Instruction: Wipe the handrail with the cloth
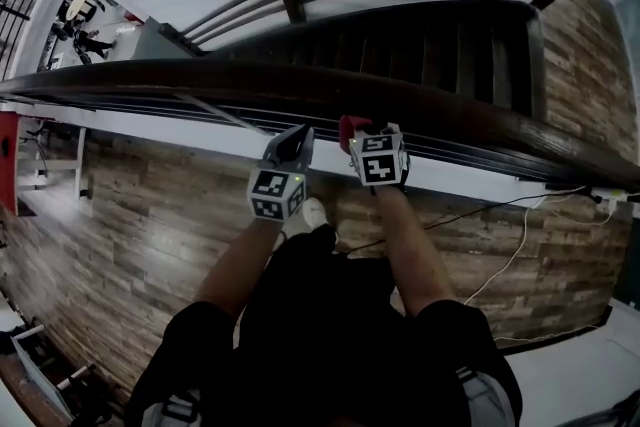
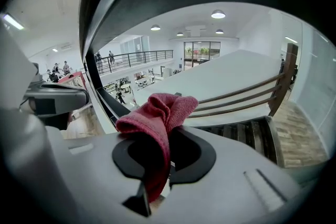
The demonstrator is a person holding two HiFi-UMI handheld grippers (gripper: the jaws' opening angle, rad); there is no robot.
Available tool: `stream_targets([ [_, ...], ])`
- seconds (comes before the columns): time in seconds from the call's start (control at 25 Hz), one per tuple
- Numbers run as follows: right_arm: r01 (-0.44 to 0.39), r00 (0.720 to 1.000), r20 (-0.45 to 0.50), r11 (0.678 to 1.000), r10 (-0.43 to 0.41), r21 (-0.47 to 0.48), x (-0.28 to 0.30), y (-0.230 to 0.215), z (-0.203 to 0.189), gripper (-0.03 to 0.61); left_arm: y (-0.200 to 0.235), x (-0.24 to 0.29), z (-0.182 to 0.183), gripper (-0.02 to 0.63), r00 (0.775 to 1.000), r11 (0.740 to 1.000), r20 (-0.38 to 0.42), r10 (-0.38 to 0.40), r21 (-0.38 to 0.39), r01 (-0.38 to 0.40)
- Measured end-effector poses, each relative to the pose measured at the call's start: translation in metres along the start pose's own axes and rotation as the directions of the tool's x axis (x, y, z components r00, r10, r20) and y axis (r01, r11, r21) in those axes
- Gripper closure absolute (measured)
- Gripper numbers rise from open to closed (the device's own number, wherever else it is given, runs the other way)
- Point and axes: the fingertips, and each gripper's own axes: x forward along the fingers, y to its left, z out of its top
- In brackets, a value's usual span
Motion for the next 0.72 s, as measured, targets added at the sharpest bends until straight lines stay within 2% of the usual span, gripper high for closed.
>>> stream_targets([
  [0.16,-0.004,1.0,0.001,1.0,0.004,0.019,-0.008,-0.014,-0.004,0.528,-0.016,0.005,-0.004,0.615,1.0,1.0,-0.021,-0.018,0.013,0.018],
  [0.28,0.001,1.0,-0.001,1.0,-0.001,0.012,-0.015,-0.024,-0.008,0.528,-0.026,0.009,-0.008,0.614,0.999,1.0,-0.024,-0.022,-0.004,0.022],
  [0.72,0.057,0.998,0.012,0.998,-0.057,-0.012,-0.039,-0.066,-0.025,0.528,-0.063,0.022,-0.014,0.615,0.999,0.999,-0.038,-0.037,-0.004,0.037],
])
